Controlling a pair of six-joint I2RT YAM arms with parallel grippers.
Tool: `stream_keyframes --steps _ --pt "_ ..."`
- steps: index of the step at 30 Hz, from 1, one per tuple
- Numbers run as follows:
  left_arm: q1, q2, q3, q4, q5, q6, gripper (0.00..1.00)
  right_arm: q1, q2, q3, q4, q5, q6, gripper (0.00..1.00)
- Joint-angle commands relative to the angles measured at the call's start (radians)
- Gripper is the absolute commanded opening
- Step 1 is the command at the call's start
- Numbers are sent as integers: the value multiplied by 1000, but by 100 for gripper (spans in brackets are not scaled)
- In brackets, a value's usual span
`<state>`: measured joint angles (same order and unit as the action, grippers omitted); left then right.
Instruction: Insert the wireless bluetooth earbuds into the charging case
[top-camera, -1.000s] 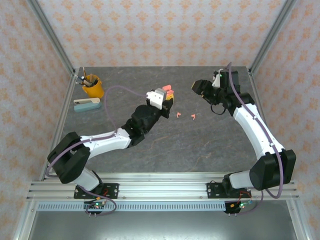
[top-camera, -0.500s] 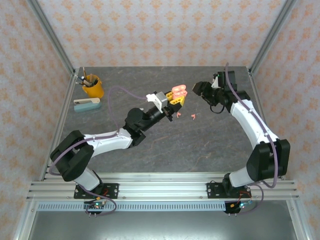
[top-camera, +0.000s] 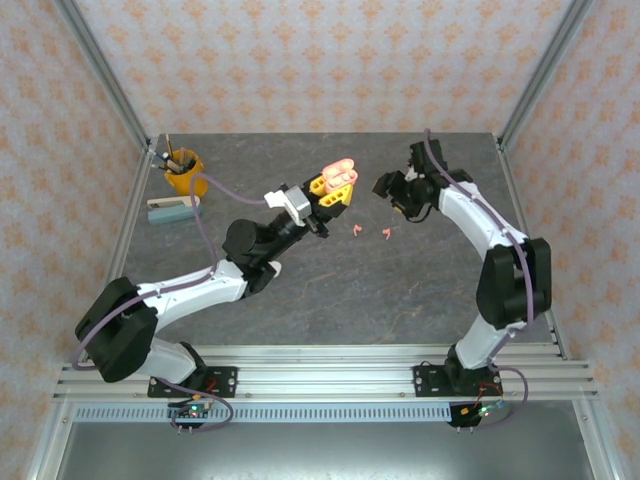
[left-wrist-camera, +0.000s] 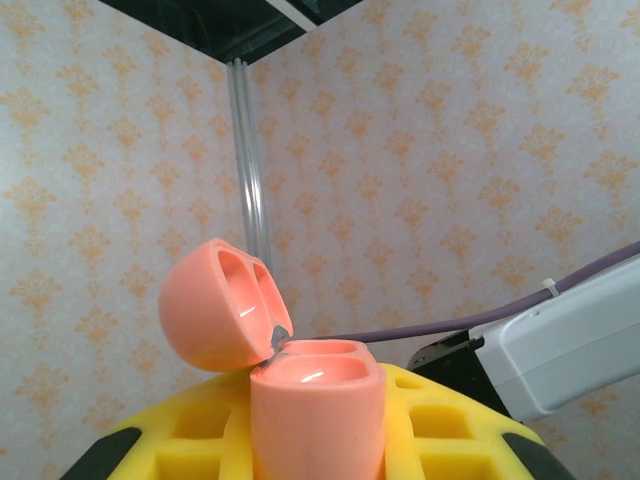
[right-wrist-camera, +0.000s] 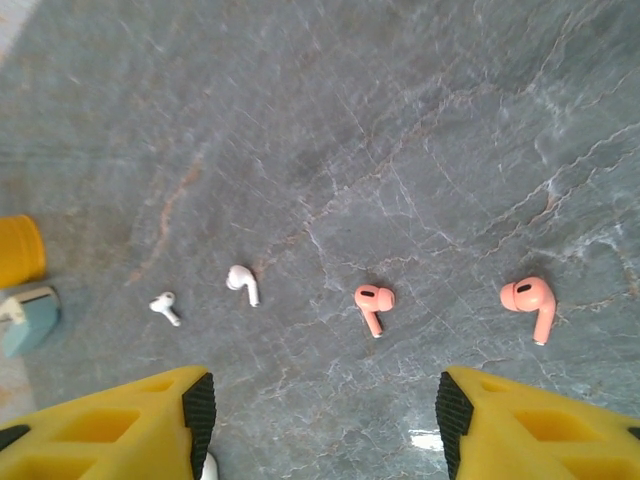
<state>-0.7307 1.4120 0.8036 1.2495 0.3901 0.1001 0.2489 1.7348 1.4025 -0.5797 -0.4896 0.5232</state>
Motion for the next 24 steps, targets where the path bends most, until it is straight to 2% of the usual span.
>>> stream_keyframes --steps 1,14,24 --pt "9 -10 -24 47 30 16 0 40 74 82 -112 90 -5 61" --pt "47 -22 -42 21 26 -9 0 104 311 265 -285 209 1 63" --pt "47 -24 -34 2 35 -14 0 154 423 372 -337 214 -31 62"
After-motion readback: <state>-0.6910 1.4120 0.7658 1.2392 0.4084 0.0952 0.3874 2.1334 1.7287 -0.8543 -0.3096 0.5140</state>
